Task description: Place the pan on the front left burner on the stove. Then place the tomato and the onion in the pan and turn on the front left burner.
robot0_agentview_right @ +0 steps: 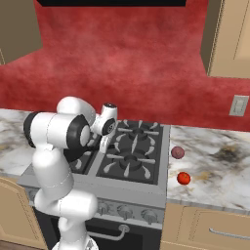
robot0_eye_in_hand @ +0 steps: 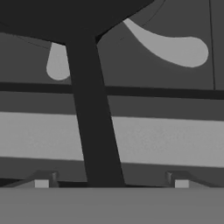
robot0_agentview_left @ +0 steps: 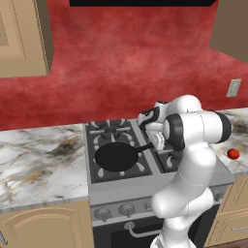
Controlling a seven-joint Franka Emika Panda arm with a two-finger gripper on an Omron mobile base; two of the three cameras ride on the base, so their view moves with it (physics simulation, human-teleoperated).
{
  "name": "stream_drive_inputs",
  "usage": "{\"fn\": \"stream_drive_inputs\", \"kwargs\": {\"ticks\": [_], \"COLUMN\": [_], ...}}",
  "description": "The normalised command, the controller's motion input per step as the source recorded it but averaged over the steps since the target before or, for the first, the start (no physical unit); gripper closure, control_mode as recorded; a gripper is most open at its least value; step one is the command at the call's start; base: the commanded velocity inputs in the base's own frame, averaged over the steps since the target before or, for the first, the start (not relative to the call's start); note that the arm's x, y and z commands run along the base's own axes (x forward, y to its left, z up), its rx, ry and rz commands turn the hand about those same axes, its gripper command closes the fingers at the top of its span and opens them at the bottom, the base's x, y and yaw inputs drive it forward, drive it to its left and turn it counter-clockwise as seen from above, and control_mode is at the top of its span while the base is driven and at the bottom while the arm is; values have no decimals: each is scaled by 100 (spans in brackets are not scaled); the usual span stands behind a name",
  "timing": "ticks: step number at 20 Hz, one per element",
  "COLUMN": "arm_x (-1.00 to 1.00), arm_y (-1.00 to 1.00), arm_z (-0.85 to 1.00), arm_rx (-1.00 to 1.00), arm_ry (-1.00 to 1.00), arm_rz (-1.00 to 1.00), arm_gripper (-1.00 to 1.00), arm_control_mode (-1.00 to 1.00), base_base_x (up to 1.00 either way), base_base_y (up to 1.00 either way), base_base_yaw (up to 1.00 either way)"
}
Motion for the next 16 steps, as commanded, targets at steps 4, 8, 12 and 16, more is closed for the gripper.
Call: {"fn": "stream_drive_inputs", "kwargs": {"ticks": [4, 8, 12, 16], "arm_x": [-48, -53, -49, -46], "arm_y": [0, 0, 0, 0], "arm_z": [19, 44, 58, 64], "arm_rx": [-2, -5, -8, -8], "arm_ry": [-10, -9, -7, -5], "arm_rz": [1, 0, 1, 0], "arm_gripper": [-100, -100, -100, -100], "arm_control_mode": [-100, -100, -100, -100], "base_base_x": [0, 0, 0, 0], "base_base_y": [0, 0, 0, 0], "base_base_yaw": [0, 0, 0, 0]}}
